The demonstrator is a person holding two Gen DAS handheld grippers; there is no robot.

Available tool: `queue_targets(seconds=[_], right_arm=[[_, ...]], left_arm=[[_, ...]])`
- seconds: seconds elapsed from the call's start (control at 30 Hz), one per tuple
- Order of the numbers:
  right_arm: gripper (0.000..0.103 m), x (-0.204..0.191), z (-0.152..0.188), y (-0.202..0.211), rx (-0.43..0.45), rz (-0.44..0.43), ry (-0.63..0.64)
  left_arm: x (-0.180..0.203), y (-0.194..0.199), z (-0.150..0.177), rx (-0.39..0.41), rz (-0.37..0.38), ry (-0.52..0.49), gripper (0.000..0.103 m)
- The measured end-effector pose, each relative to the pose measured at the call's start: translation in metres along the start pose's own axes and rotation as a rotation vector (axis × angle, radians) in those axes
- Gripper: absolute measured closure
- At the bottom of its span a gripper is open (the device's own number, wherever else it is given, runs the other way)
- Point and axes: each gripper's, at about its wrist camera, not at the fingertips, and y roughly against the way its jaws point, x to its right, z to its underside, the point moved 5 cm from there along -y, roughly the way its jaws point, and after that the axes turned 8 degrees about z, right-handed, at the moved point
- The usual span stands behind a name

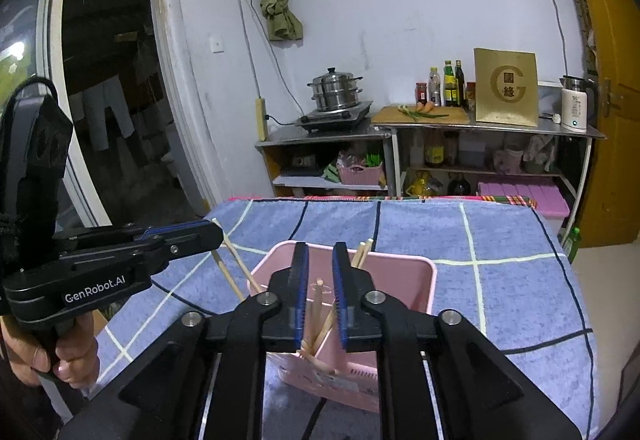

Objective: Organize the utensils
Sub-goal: 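Lower the chopsticks into the basket and open both tools, then move both open tools back toward the remaining chopsticks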

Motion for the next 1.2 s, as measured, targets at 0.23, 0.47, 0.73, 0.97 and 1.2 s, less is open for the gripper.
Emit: queue_targets(seconds=[0.23, 0.47, 0.73, 0.97, 1.2], right_arm=[[0.089, 0.005, 0.002, 0.041, 0.039, 0.008, -0.003], [0.089, 0.005, 0.026, 0.092, 0.066, 0.004, 0.002], [0.087, 0.002, 0.073, 0.114, 0.007, -0.009, -0.005], [0.087, 0.002, 0.113, 0.12, -0.053, -0.012, -0.024], [0.086, -0.004, 0.153, 0.111, -0.144, -0.015, -0.036]], left_arm=[[0.009, 0.036, 0.012, 0.047, -0.001, 0.005, 0.093], [0.025, 0.077, 0.046, 0.075, 0.001, -0.007, 0.089], [0.036, 0.087, 0.113, 0.018, 0.015, -0.005, 0.085], [0.036, 0.084, 0.164, -0.041, 0.026, 0.024, 0.085], [0.03, 0.073, 0.203, -0.105, 0.032, 0.05, 0.085]])
